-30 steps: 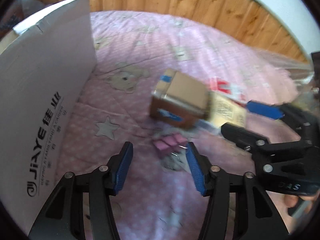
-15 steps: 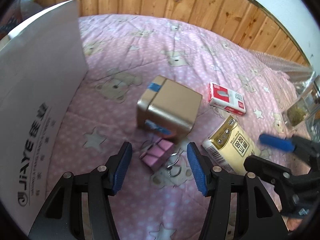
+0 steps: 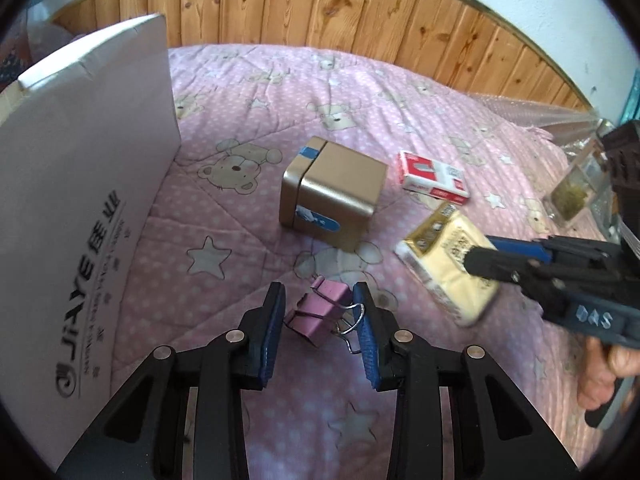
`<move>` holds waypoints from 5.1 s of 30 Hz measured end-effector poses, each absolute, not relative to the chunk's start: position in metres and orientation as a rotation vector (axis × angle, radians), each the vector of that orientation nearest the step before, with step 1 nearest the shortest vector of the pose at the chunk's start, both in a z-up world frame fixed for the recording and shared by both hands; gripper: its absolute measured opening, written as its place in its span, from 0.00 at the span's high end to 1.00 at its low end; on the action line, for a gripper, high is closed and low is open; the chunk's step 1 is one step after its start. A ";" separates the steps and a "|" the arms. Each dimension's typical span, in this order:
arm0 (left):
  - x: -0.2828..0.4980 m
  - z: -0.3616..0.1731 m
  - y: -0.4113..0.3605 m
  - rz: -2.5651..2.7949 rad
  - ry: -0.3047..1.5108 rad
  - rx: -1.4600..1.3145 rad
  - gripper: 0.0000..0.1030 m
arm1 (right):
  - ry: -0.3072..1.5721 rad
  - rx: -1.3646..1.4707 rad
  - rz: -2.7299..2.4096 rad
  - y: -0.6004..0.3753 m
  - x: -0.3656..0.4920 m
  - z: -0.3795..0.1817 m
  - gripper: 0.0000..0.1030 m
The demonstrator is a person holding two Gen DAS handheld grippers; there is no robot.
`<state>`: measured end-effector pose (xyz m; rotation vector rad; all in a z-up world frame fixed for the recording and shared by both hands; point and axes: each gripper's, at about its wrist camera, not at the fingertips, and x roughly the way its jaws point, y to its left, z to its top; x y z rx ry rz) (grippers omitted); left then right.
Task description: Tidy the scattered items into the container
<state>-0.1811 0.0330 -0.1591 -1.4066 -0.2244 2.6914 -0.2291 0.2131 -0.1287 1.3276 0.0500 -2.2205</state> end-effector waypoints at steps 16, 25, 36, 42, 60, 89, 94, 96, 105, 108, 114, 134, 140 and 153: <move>-0.140 -0.156 0.021 2.667 -0.277 -1.445 0.66 | 0.253 1.275 -2.319 0.176 -0.218 -0.149 0.51; -0.122 -0.132 0.022 2.654 -0.301 -1.371 0.66 | 0.049 1.370 -2.311 0.189 -0.186 -0.138 0.51; -0.084 -0.111 0.024 2.620 -0.263 -1.331 0.66 | -0.086 1.411 -2.331 0.186 -0.117 -0.131 0.51; -0.063 -0.101 0.019 2.613 -0.262 -1.306 0.66 | -0.160 1.403 -2.350 0.188 -0.090 -0.127 0.51; -0.014 -0.070 -0.009 2.614 -0.316 -1.222 0.66 | -0.279 1.371 -2.332 0.165 -0.019 -0.107 0.51; 0.038 -0.031 -0.077 2.673 -0.521 -1.090 0.66 | -0.138 1.179 -2.280 0.093 0.024 -0.028 0.51; 0.040 -0.021 -0.097 2.696 -0.574 -1.059 0.66 | -0.113 1.148 -2.268 0.080 0.023 -0.016 0.51; 0.040 -0.018 -0.105 2.707 -0.598 -1.047 0.66 | -0.102 1.135 -2.264 0.074 0.023 -0.010 0.51; 0.036 -0.003 -0.139 2.752 -0.671 -1.000 0.66 | -0.047 1.081 -2.246 0.047 0.016 0.013 0.51; 0.033 0.001 -0.150 2.765 -0.688 -0.986 0.66 | -0.029 1.067 -2.239 0.037 0.012 0.019 0.51; 0.025 0.008 -0.172 2.789 -0.730 -0.965 0.66 | -0.006 1.048 -2.225 0.020 0.003 0.028 0.51; -0.036 -0.014 -0.196 2.720 -0.799 -1.113 0.66 | 0.042 1.028 -2.233 -0.007 -0.050 0.043 0.51; -0.057 -0.025 -0.184 2.682 -0.776 -1.190 0.66 | 0.035 1.043 -2.235 -0.010 -0.075 0.044 0.51; -0.092 -0.048 -0.177 2.577 -0.828 -1.378 0.65 | 0.103 1.075 -2.220 -0.031 -0.129 0.040 0.50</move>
